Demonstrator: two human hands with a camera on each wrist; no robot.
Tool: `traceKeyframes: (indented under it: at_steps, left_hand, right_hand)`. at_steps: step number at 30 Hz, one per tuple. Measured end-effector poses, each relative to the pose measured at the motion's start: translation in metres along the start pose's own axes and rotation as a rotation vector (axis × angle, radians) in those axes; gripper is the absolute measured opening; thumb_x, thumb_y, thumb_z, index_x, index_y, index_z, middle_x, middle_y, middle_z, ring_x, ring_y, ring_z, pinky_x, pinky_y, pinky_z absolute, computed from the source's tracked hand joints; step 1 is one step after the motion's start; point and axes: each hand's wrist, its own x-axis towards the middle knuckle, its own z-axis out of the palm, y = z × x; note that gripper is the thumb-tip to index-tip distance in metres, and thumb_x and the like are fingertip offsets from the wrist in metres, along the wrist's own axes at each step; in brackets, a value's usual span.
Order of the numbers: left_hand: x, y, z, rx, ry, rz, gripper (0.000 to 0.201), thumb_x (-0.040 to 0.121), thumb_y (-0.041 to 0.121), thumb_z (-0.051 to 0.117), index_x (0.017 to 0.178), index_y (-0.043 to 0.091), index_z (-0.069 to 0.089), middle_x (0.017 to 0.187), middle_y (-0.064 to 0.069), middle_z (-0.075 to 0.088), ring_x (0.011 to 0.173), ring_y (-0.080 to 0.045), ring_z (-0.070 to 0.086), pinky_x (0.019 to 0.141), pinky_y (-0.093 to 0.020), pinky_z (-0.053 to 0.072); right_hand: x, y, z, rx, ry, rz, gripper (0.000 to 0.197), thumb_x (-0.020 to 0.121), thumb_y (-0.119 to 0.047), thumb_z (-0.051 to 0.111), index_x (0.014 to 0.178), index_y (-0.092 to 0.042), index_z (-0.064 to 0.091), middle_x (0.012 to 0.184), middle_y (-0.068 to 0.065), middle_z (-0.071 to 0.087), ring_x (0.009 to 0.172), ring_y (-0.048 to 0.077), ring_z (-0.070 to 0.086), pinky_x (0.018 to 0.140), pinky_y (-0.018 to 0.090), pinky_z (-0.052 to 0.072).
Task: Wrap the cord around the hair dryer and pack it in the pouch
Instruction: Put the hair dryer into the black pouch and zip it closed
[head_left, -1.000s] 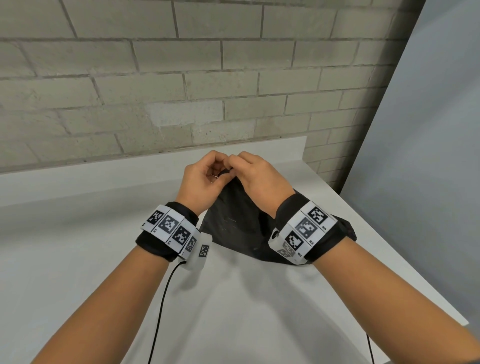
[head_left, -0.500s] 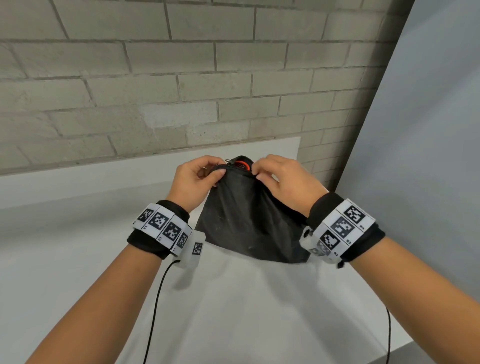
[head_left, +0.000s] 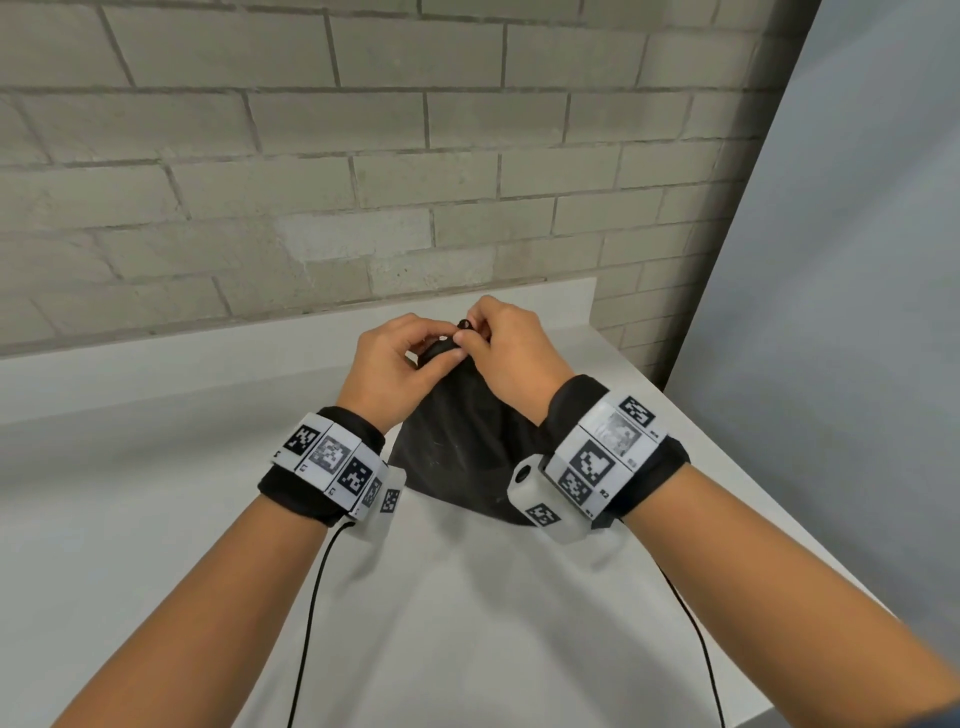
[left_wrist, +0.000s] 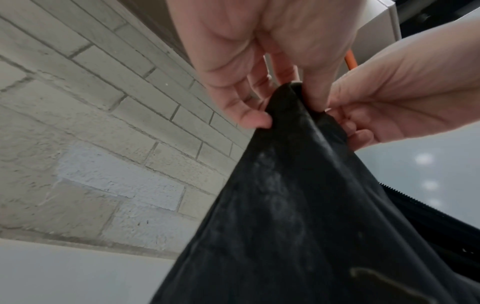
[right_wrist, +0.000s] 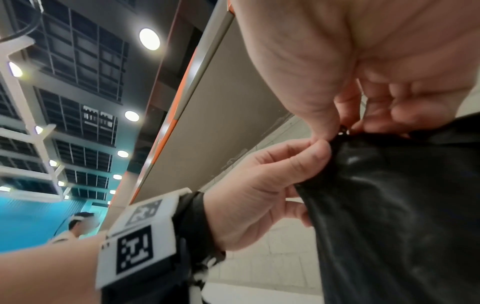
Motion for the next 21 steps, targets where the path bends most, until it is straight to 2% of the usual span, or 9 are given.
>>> traceKeyframes:
  at_steps: [3,5,8,11,13,15,16,18,21]
  left_hand:
    - [0.002,0.002,0.002,0.04,-0.005,0.026,0.012,0.079,0.016,0.067,0.091,0.012,0.069,0.08,0.006,0.062,0.072,0.006,0.055,0.068,-0.005,0.042]
    - [0.002,0.005,0.004,0.065,0.003,0.029,0.008,0.081,0.014,0.064,0.087,0.009,0.066,0.08,0.004,0.06,0.07,0.003,0.053,0.067,-0.005,0.041]
    - [0.002,0.005,0.007,0.055,0.02,-0.009,0.008,0.084,0.013,0.06,0.083,0.005,0.061,0.078,0.002,0.059,0.071,-0.003,0.052,0.064,-0.008,0.041]
    - [0.004,0.003,0.006,0.009,0.079,-0.064,0.008,0.086,0.011,0.056,0.078,0.009,0.056,0.072,0.008,0.055,0.07,-0.014,0.055,0.066,-0.013,0.044]
    - [0.003,-0.001,0.004,-0.022,0.135,-0.124,0.011,0.087,0.011,0.055,0.077,0.014,0.052,0.071,0.011,0.053,0.072,-0.021,0.058,0.07,-0.027,0.049]
    - [0.002,-0.007,0.0,-0.042,0.168,-0.205,0.011,0.088,0.011,0.054,0.078,0.014,0.05,0.072,0.011,0.053,0.076,-0.028,0.061,0.072,-0.037,0.052]
    - [0.002,-0.01,-0.003,-0.052,0.182,-0.243,0.011,0.088,0.012,0.053,0.078,0.014,0.05,0.073,0.011,0.053,0.077,-0.031,0.062,0.074,-0.04,0.052]
    - [0.001,-0.015,-0.008,-0.068,0.195,-0.293,0.009,0.088,0.012,0.053,0.08,0.013,0.05,0.074,0.012,0.052,0.08,-0.034,0.062,0.077,-0.043,0.052]
    - [0.002,-0.018,-0.012,-0.055,0.193,-0.314,0.007,0.089,0.012,0.052,0.082,0.013,0.052,0.075,0.009,0.052,0.08,-0.032,0.061,0.076,-0.039,0.052]
  right_hand:
    - [-0.001,0.002,-0.002,-0.009,0.049,-0.007,0.012,0.094,-0.016,0.044,0.088,-0.007,0.05,0.068,-0.002,0.045,0.063,0.013,0.044,0.051,0.013,0.033]
    - [-0.002,0.002,-0.004,0.009,0.117,-0.042,0.011,0.093,-0.014,0.044,0.083,-0.01,0.046,0.063,-0.005,0.042,0.056,0.007,0.041,0.049,0.011,0.036]
    - [-0.004,-0.002,-0.005,-0.008,0.15,-0.07,0.012,0.093,-0.012,0.044,0.082,-0.009,0.043,0.061,-0.006,0.04,0.055,0.006,0.04,0.049,0.017,0.034]
    - [-0.001,-0.003,-0.009,-0.069,0.187,-0.011,0.007,0.094,-0.011,0.041,0.09,-0.007,0.045,0.064,-0.004,0.042,0.056,0.01,0.039,0.045,0.023,0.029]
    - [0.001,0.007,-0.02,-0.106,0.22,0.084,0.014,0.094,-0.008,0.039,0.099,0.001,0.047,0.077,0.006,0.052,0.062,0.017,0.044,0.05,0.022,0.028]
    - [0.002,0.027,-0.034,-0.175,0.221,0.188,0.022,0.093,-0.005,0.038,0.107,0.009,0.046,0.096,0.022,0.058,0.082,0.031,0.053,0.057,0.015,0.025]
    - [0.001,0.041,-0.042,-0.221,0.214,0.242,0.023,0.093,-0.006,0.038,0.108,0.009,0.047,0.103,0.026,0.058,0.092,0.035,0.055,0.064,0.02,0.028]
    - [-0.001,0.071,-0.06,-0.322,0.193,0.358,0.024,0.091,-0.006,0.038,0.107,0.008,0.048,0.108,0.029,0.057,0.099,0.039,0.055,0.07,0.03,0.033]
    - [-0.01,0.114,-0.087,-0.447,0.175,0.544,0.023,0.089,-0.001,0.041,0.108,0.01,0.046,0.113,0.03,0.055,0.102,0.043,0.054,0.072,0.035,0.037]
